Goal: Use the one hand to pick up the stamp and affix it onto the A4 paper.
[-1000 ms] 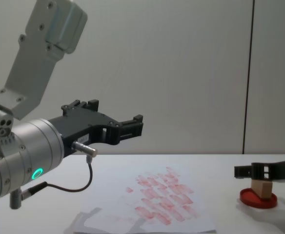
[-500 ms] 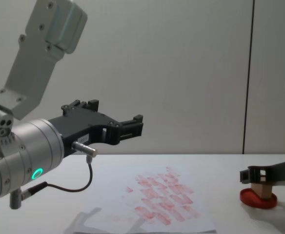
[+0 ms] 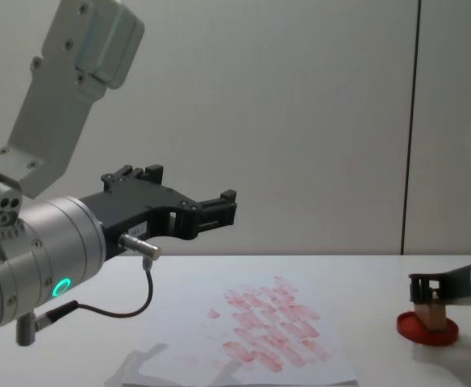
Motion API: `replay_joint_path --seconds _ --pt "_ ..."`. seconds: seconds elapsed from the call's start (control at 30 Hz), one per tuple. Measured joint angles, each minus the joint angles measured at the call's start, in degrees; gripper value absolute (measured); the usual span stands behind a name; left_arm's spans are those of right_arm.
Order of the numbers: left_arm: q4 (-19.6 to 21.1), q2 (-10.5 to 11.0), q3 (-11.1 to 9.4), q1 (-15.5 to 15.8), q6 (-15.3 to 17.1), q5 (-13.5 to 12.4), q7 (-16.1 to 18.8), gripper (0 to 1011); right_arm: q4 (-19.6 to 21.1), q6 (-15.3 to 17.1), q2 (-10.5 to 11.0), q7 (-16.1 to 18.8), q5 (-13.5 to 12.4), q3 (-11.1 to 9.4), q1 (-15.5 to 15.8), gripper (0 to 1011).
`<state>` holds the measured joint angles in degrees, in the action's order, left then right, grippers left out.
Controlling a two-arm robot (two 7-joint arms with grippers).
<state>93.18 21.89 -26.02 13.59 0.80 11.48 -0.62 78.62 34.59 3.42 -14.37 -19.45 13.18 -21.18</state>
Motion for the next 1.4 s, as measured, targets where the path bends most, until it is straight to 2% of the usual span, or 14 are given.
replay_joint_path --seconds 0.37,0.67,1.0,1.4 --pt "0.0 0.0 0.0 0.0 0.0 0.0 0.0 993 1.3 0.3 -0.2 -0.7 0.8 -0.2 0.4 224" --pt "0.0 0.0 0.0 0.0 0.0 0.0 0.0 993 3.3 -1.1 0.2 1.4 0.9 -0.5 1.3 224" --pt "0.0 0.0 0.0 0.0 0.0 0.0 0.0 993 4.2 -2.3 0.7 4.3 -2.0 -1.4 2.3 224" --pt "0.0 0.0 0.0 0.0 0.0 0.0 0.0 993 2.8 -2.3 0.8 5.3 -5.0 -2.5 2.3 224"
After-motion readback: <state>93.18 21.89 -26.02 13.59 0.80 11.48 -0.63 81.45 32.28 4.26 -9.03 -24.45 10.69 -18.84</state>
